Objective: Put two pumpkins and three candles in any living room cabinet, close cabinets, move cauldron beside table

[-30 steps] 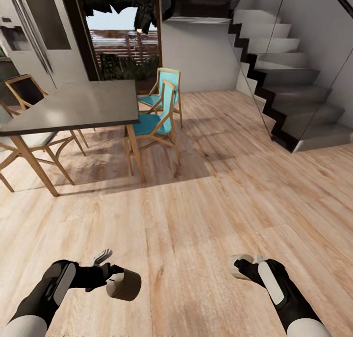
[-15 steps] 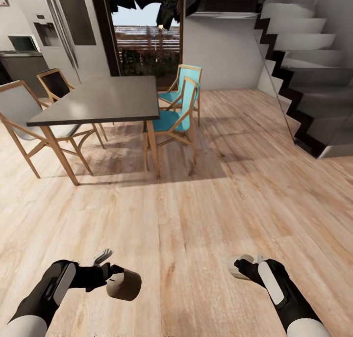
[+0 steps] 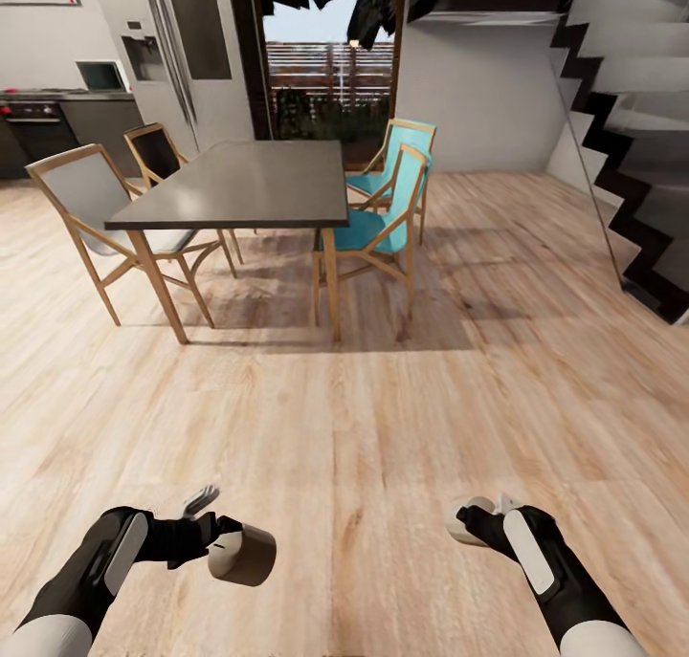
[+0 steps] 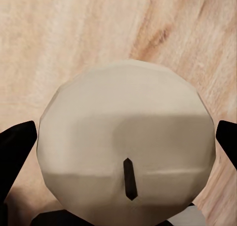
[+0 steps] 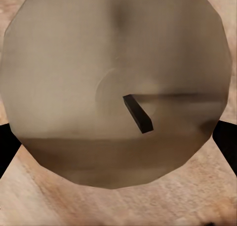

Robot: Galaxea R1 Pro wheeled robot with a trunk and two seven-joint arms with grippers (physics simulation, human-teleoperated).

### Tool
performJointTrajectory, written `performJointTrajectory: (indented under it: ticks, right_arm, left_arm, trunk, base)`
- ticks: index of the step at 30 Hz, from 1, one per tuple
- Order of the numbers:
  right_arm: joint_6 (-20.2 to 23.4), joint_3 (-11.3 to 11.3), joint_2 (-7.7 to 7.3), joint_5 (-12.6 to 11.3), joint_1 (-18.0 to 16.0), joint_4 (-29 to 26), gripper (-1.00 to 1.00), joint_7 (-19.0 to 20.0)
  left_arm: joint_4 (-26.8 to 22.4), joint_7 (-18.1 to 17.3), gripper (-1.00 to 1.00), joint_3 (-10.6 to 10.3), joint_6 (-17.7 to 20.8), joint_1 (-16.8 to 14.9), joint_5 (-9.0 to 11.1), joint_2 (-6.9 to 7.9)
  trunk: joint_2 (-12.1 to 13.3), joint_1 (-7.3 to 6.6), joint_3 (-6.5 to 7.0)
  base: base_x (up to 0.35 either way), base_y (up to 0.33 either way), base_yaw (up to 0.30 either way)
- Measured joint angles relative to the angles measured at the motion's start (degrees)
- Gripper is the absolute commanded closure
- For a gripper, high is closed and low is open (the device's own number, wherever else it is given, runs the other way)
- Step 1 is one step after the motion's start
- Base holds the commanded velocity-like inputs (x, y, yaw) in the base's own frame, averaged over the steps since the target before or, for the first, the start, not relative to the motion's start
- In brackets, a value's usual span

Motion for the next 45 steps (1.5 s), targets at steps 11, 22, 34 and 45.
performJointTrajectory:
  ticks: [11,22,34,45]
  right_arm:
    - [0.0,0.0,0.00,0.1,0.0,0.1,1.00,-0.1]
    - [0.1,0.0,0.00,0.1,0.0,0.1,1.00,-0.2]
    - [0.1,0.0,0.00,0.1,0.0,0.1,1.00,-0.2]
    - [0.0,0.0,0.00,0.1,0.0,0.1,1.00,-0.1]
  left_arm:
    - [0.0,0.0,1.00,0.0,0.0,0.0,0.0,0.00]
    - [0.0,0.0,1.00,0.0,0.0,0.0,0.1,-0.09]
    - [0.0,0.0,1.00,0.0,0.0,0.0,0.1,-0.05]
    - [0.0,0.1,1.00,0.0,0.0,0.0,0.4,-0.09]
  trunk:
    - [0.0,0.00,-0.71]
    - [0.0,0.00,-1.42]
    - [0.0,0.00,-2.22]
    - [0.0,0.00,-3.00]
  base:
    - [0.000,0.000,0.213]
    - [0.000,0.000,0.211]
    - [0.000,0.000,0.207]
    - [0.000,0.000,0.194]
